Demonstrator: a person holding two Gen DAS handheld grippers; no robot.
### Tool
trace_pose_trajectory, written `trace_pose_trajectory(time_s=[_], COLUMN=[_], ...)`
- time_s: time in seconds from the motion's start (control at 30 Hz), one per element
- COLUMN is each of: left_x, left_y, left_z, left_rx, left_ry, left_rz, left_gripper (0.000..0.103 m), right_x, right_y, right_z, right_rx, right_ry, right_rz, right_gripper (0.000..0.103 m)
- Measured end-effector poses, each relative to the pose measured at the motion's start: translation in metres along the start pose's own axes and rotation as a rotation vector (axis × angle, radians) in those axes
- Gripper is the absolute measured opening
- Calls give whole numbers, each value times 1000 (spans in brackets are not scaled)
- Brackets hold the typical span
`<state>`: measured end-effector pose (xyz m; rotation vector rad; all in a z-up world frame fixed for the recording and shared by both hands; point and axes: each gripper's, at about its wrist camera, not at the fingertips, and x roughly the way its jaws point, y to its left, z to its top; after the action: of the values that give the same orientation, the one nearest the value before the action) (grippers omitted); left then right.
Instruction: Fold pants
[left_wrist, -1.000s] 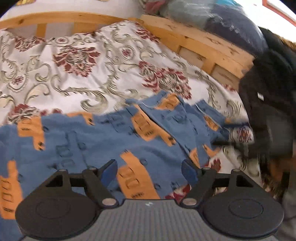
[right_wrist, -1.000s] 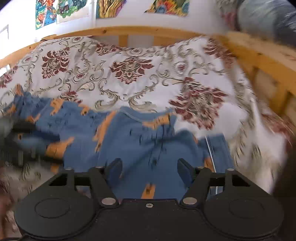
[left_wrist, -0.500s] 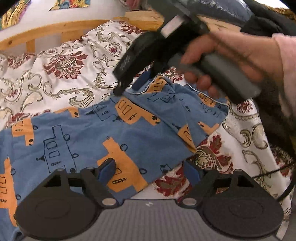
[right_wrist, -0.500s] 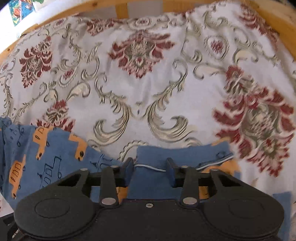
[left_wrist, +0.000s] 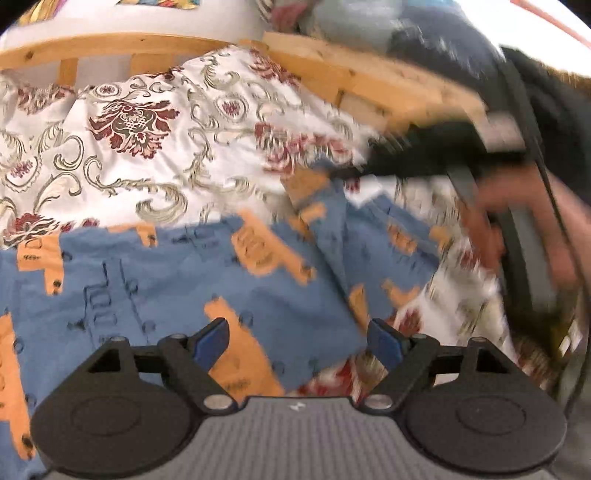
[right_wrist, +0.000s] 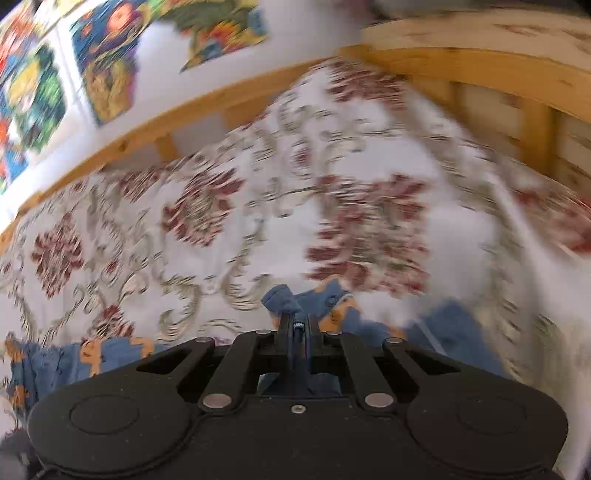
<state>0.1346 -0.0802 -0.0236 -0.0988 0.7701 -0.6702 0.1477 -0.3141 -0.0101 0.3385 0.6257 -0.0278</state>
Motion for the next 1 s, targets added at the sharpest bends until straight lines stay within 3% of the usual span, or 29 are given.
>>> trace_pose_trajectory(time_s=[0.2,0.43,0.5,0.53,0.57,0.6,0.63,0.73,1.0], left_x=[40,143,164,173,183,190,194,199,194], left_y=[12,8,-1,-5,-10,-13,-14,-22,-79], left_z=[69,148,160,163,165,165,164,165,179], left_rx=[-124,-282,-298,-294,-287,-291,-301,-294,-266], left_ry=[15,240,294,327,379,417,439,441,452], left_rz=[-96,-181,-152,-125,-89,-56,-33,-3,-60], left_gripper=[86,79,73,56,25,10,5,4,3], right_x=[-22,-23,-25,-26,-28,-30,-33,-46,-90], right_y=[-35,-41,-41,-42,-42,-43,-43,-42,-47], right_z=[-32,-47,-49,-50,-51,-53,-55,-59,-82], right_rx=[67,54,43,47,54,60,73,100,218], right_ry=[-61,-101,-112,-116,-122,-127,-134,-167,-267], right_rz=[-38,-12,-9,-8,-10,-11,-17,-36,-173], right_gripper=[6,6,6,6,6,6,6,6,6])
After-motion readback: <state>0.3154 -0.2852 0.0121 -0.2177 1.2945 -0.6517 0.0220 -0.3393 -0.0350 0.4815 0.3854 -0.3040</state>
